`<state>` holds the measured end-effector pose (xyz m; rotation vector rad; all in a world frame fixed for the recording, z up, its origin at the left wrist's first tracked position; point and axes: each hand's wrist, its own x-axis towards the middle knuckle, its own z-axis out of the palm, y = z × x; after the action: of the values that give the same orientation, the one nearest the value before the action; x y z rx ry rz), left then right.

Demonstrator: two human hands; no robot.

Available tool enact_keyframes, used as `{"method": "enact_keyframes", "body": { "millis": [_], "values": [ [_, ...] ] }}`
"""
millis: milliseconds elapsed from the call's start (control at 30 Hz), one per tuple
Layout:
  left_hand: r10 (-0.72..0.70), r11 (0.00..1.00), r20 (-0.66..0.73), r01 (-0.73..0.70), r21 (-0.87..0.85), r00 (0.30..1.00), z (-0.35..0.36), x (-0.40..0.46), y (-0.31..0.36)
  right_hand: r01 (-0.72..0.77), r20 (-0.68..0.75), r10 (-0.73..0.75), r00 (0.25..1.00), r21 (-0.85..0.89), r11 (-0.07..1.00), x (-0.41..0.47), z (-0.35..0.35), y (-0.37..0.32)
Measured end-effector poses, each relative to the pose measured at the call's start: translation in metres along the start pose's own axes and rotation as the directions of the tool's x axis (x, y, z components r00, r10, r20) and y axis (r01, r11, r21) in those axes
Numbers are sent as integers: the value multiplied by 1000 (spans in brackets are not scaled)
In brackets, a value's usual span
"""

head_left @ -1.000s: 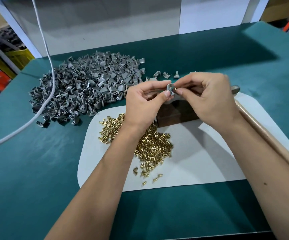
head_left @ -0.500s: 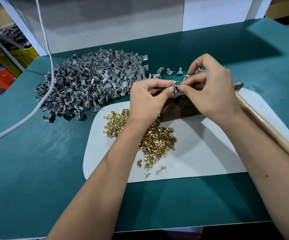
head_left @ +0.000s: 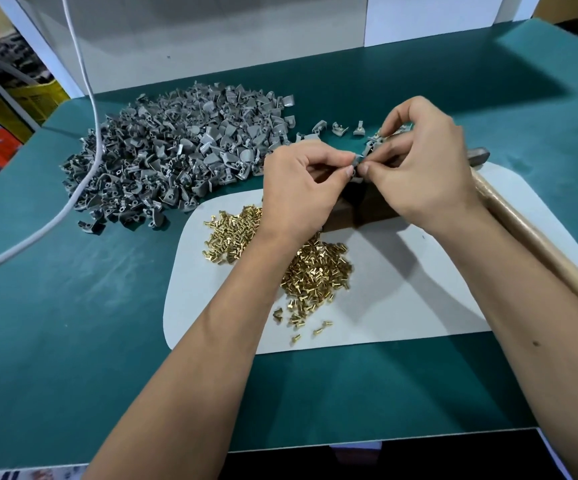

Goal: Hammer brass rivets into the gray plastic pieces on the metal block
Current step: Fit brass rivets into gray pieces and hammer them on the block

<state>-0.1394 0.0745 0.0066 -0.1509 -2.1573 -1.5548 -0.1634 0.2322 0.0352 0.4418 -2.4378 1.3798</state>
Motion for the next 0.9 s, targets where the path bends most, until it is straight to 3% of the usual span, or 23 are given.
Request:
{"method": "enact_keyframes", "body": {
  "millis": [167, 333, 900],
  "values": [
    [4, 1000, 5, -4, 14, 1000, 6, 0, -1, 5, -30, -6, 1000, -38, 999, 1, -3, -1],
    [-24, 998, 32, 26, -63, 999, 1, 0, 0, 101, -56, -104, 993, -53, 994, -3, -1, -5],
    [-3, 991, 69, 12, -133, 998, -7, 0, 1, 232, 12, -232, 973, -15, 973, -2, -7, 1]
  ]
}}
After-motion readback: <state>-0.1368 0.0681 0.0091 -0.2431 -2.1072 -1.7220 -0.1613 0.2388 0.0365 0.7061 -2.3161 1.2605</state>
